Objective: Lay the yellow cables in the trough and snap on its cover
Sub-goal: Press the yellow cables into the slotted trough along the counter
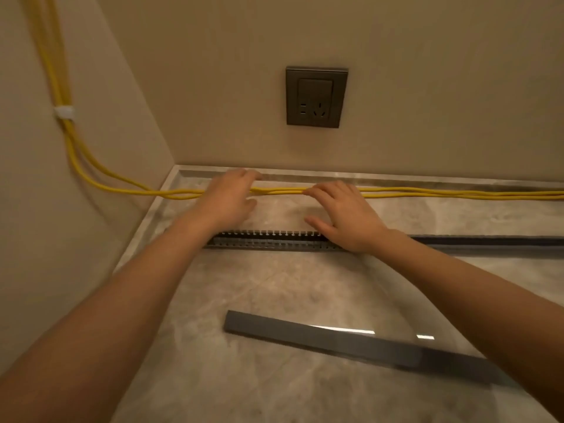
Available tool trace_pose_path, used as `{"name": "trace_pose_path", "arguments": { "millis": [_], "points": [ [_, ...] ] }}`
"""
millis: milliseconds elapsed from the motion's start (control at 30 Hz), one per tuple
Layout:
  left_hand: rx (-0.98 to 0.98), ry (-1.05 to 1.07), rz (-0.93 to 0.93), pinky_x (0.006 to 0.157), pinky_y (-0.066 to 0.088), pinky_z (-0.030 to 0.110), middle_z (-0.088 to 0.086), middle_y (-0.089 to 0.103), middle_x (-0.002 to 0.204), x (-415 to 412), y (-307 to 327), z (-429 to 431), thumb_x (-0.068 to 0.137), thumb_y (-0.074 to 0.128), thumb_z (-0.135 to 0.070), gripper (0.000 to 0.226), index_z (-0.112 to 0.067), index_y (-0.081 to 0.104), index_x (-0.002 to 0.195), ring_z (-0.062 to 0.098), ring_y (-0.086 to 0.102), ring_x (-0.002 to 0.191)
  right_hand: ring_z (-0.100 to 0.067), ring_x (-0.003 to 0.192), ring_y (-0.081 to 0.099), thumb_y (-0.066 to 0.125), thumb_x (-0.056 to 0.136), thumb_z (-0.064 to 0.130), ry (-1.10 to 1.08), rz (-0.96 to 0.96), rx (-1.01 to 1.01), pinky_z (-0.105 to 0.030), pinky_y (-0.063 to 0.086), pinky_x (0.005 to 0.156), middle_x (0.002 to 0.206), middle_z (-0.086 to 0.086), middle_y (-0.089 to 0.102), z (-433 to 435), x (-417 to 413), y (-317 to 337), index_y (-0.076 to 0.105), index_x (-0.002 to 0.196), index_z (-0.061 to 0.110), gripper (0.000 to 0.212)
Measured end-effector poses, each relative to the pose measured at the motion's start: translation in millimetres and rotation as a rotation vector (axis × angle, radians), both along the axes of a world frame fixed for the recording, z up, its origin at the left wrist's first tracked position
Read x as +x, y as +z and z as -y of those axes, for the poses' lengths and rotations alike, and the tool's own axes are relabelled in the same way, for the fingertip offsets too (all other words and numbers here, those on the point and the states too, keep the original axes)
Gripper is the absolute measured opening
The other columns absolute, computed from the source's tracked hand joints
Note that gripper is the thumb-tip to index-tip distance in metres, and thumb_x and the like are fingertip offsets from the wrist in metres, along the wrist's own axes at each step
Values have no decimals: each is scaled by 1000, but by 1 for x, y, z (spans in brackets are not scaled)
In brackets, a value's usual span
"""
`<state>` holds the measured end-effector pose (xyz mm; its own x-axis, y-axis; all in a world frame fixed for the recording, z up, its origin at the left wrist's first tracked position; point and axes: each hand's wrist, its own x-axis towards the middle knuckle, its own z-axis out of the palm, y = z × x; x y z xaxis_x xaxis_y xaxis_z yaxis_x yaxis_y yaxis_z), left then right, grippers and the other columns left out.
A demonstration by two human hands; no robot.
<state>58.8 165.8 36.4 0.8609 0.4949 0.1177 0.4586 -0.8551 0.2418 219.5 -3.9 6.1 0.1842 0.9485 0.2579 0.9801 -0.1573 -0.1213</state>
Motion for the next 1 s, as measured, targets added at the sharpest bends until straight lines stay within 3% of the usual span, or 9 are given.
{"name": "trace_pose_path", "arguments": {
  "millis": [133, 233, 300, 367, 467, 600, 767, 900, 1000],
  "points": [
    [353, 141, -450, 111, 18, 50, 8, 47, 135, -39, 13, -48, 84, 54, -19, 55, -19, 36, 136, 27, 40, 127, -24, 129, 34, 41, 92, 50, 20, -47, -67, -40, 27, 105, 140, -5, 43, -48, -27, 0, 35, 139, 19, 57],
    [347, 175, -671, 91, 41, 39, 4, 57, 119, -61, 16, -64, 89, 53, -32, 44, -21, 43, 130, 24, 54, 109, -26, 132, 31, 40, 92, 49, 0, -118, -94, -41, 25, 107, 144, -7, 39, -80, -48, -3, 29, 142, 18, 59],
    [154, 206, -591, 70, 45, 31, -1, 62, 94, -70, 18, -66, 89, 51, -48, 36, -23, 56, 114, 20, 57, 87, -28, 133, 30, 39, 92, 49, -19, -138, -126, -42, 22, 109, 145, -8, 37, -95, -59, -7, 27, 142, 18, 60],
    [-46, 241, -452, 62, 43, 29, -6, 63, 74, -76, 19, -66, 88, 48, -55, 35, -25, 66, 93, 15, 57, 72, -28, 134, 29, 36, 93, 49, -25, -129, -166, -43, 20, 110, 145, -9, 37, -104, -67, -11, 26, 142, 19, 58],
    [-106, 248, -337, 55, 39, 28, -7, 60, 62, -85, 23, -59, 88, 47, -56, 39, -28, 68, 71, 11, 54, 61, -30, 128, 36, 33, 94, 49, -27, -76, -165, -45, 23, 108, 137, -9, 46, -109, -76, -18, 31, 138, 19, 53],
    [-139, 234, -167, 46, 26, 27, -5, 44, 43, -100, 26, -47, 88, 51, -50, 41, -25, 65, 59, 11, 42, 44, -30, 116, 46, 32, 95, 49, -43, -14, -101, -42, 31, 99, 124, -9, 55, -101, -75, -21, 44, 127, 18, 47],
    [-310, 183, -176, 49, 29, 27, -4, 43, 47, -119, 29, -41, 88, 55, -44, 39, -21, 67, 59, 10, 36, 44, -28, 98, 52, 38, 93, 50, -17, -43, -95, -37, 37, 79, 102, -9, 60, -78, -55, -16, 55, 103, 13, 42],
    [-287, 204, -212, 52, 35, 26, -6, 56, 56, -128, 28, -42, 88, 55, -43, 36, -25, 67, 60, 10, 44, 48, -28, 84, 54, 43, 94, 42, 138, -155, -57, -37, 39, 66, 90, -10, 60, -63, -51, -3, 55, 93, 9, 35],
    [-214, 246, -194, 51, 36, 26, -4, 62, 60, -127, 27, -41, 87, 58, -43, 33, -28, 68, 60, 10, 47, 50, -27, 78, 58, 43, 94, 42, 151, -121, 65, -37, 43, 59, 91, -6, 64, -58, -56, 14, 56, 97, 13, 32]
  ]
}}
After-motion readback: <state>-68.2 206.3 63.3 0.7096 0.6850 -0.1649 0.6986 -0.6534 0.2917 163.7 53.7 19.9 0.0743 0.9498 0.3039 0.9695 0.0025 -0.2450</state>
